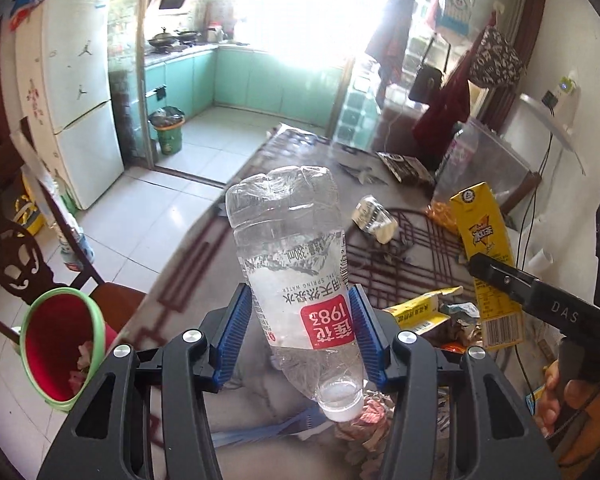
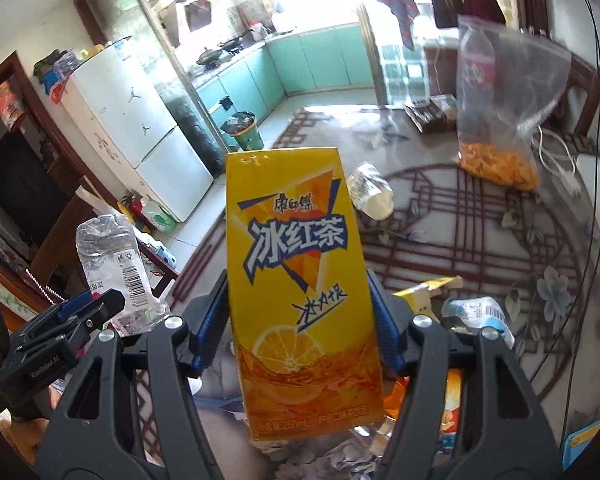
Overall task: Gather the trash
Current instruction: 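Lift the yellow carton and the water bottle off the table with both tools, then carry the yellow carton and water bottle over the red bucket and open both tools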
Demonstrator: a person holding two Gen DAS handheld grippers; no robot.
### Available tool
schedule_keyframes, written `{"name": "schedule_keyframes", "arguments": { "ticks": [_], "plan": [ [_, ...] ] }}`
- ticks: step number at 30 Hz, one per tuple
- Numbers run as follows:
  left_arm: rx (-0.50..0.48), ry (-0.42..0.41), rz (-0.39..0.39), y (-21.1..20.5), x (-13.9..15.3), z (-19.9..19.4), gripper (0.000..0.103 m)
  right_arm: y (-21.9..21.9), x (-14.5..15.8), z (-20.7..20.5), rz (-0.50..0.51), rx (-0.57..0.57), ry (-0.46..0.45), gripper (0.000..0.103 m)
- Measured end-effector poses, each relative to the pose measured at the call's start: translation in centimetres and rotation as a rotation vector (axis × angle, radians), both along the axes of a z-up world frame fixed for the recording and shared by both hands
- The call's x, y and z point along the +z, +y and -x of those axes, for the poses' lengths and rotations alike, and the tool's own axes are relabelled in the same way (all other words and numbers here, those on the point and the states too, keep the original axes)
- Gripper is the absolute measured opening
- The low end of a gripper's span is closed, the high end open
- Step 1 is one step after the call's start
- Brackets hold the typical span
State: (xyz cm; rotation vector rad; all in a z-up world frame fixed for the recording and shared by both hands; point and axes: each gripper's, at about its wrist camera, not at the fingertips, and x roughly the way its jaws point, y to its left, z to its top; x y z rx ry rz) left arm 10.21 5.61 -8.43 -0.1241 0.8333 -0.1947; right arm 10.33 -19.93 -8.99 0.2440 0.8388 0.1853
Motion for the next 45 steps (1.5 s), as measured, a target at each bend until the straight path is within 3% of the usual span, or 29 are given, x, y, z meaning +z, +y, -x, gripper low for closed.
{"name": "schedule_keyframes", "arguments": {
  "ticks": [11,32,45],
  "plan": [
    [-0.007,-0.014,0.013,3.1,0.8,1.8,0.04,3.9,1.2,1.9,0.02,0.012,-0.043,0.062],
    [-0.133,0.022,0.051,9.9,-0.7,0.8,0.035,11.0,1.1,4.3,0.052,-0.109,-0.026,0.062],
    [-0.103,0.036,0.049,16.6,-1.6,0.3,0.033,17.9,0.7,3.8,0.033,-0.082,-0.018,0.062]
  ]
}}
